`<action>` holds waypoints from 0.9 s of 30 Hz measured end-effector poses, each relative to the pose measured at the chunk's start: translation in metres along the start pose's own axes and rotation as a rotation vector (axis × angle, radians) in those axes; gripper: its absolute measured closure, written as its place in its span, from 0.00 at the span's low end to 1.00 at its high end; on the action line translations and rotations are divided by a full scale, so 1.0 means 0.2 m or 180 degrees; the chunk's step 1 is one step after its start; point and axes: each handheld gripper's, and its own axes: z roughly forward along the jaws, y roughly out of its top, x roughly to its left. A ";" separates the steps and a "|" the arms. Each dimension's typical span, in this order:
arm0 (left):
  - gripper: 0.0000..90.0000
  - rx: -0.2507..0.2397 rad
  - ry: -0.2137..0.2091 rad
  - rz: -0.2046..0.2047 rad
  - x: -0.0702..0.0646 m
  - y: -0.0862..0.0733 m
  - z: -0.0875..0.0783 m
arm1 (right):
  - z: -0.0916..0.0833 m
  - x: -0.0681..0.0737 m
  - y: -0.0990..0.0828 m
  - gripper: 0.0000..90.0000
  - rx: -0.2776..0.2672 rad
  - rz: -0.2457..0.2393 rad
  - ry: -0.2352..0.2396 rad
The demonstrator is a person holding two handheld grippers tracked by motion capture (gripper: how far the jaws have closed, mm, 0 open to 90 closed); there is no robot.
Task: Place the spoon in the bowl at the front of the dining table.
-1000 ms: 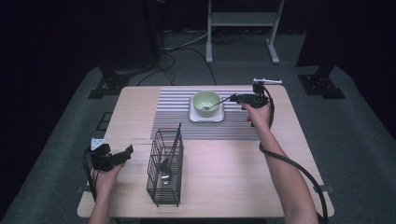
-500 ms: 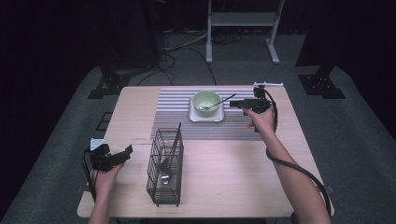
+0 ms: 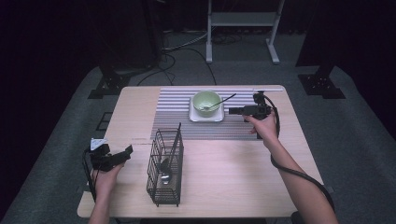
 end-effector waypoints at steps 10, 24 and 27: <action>0.01 0.0018 0.0005 0.0006 0.00 0.00 0.00 | -0.01 0.03 -0.06 0.34 0.0089 -0.0098 0.0039; 0.01 0.0019 0.0010 0.0008 0.00 0.00 0.00 | -0.06 0.09 -0.14 0.32 0.0148 -0.0261 0.0126; 0.01 0.0017 0.0011 0.0004 0.00 0.00 0.00 | -0.07 0.10 -0.15 0.32 0.0162 -0.0273 0.0145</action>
